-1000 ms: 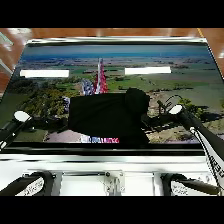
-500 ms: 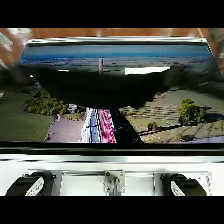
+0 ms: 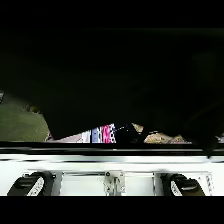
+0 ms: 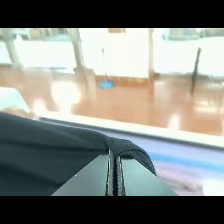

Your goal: Fold the shirts.

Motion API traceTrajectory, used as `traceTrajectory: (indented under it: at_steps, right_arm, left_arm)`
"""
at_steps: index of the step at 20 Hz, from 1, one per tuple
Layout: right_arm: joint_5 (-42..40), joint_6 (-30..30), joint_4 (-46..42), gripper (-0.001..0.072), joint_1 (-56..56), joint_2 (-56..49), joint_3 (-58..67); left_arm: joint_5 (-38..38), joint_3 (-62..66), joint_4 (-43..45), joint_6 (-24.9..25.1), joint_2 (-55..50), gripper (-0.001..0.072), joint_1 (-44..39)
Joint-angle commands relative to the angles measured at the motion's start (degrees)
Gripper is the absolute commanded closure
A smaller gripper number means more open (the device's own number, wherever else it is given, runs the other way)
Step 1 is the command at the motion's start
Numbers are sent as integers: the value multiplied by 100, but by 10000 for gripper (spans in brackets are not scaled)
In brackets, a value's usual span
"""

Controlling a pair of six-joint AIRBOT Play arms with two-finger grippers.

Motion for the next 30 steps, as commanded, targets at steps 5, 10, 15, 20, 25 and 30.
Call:
traceTrajectory:
  at_steps: [5,10,15,20,25,30]
  right_arm:
    - [2275,623,-474,644,2,-1025,37]
    - [1132,734,-295,644,2,-2881,-428]
    - [-592,739,1451,644,13,-4942,-428]
    - [-544,791,1751,644,223,-6229,-428]
    - [-479,911,1753,595,275,-6701,-428]
    - [490,535,1550,32,-369,-6194,-404]
  left_arm:
    - [-1473,-1049,1956,-520,70,662,4]
    - [-297,-2986,2411,-527,-358,662,4]
    - [50,-3847,2409,-522,-1862,662,4]
    - [-26,-3856,2367,-1126,-3552,661,2]
    - [-22,-3853,1650,-1191,-4374,632,4]
    - [-1331,-3303,1659,-350,-4360,128,428]
